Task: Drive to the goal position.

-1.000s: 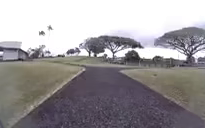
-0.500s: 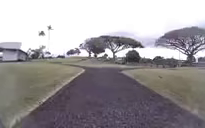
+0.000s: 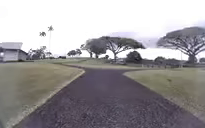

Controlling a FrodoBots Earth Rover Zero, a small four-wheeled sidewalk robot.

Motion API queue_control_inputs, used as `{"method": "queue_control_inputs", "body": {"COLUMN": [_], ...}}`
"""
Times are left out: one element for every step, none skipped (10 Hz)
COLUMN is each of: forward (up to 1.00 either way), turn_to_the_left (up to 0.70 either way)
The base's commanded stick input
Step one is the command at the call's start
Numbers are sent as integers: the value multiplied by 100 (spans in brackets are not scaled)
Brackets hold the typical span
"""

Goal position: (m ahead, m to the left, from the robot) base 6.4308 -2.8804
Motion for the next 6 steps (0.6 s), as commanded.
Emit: {"method": "queue_control_inputs", "body": {"forward": [79,79,79,79,79,79], "turn_to_the_left": [0,0,0,0,0,0]}}
